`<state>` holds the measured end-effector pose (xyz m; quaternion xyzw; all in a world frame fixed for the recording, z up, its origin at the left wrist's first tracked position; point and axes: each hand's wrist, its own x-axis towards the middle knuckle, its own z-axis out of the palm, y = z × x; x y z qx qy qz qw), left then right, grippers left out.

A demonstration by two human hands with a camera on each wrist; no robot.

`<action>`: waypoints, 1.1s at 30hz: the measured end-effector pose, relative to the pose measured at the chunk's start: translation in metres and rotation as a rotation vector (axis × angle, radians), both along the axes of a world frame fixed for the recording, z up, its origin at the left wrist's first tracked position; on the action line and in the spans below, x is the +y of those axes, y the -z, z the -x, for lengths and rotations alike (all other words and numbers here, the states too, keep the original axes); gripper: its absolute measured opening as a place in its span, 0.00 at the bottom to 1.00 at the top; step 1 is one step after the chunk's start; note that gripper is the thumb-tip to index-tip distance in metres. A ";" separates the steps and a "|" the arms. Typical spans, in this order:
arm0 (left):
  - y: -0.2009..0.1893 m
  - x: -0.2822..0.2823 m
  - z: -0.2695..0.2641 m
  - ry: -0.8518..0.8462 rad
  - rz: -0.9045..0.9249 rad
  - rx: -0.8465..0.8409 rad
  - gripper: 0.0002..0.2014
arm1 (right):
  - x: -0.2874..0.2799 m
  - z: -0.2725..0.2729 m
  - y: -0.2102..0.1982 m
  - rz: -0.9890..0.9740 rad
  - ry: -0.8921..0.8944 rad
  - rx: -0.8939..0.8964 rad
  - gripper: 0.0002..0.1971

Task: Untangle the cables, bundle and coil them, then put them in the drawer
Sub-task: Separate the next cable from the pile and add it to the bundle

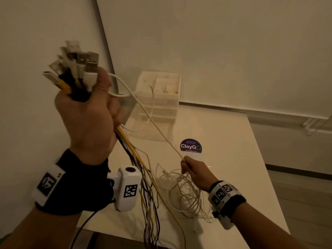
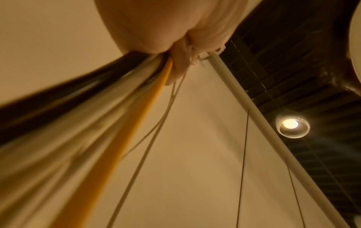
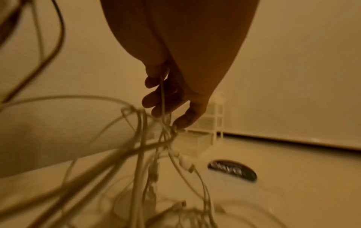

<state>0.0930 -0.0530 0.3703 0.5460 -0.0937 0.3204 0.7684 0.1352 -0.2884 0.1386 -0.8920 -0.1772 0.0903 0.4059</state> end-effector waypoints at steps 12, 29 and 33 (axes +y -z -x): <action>0.043 0.033 0.007 -0.228 -0.276 0.224 0.11 | -0.012 -0.015 -0.083 -0.849 0.390 0.145 0.11; 0.066 -0.041 -0.020 0.235 -0.609 0.423 0.10 | 0.021 -0.005 -0.157 -0.308 0.028 -0.272 0.08; 0.070 -0.050 -0.023 0.171 -0.539 0.396 0.07 | 0.018 -0.003 -0.152 -0.352 0.055 -0.273 0.08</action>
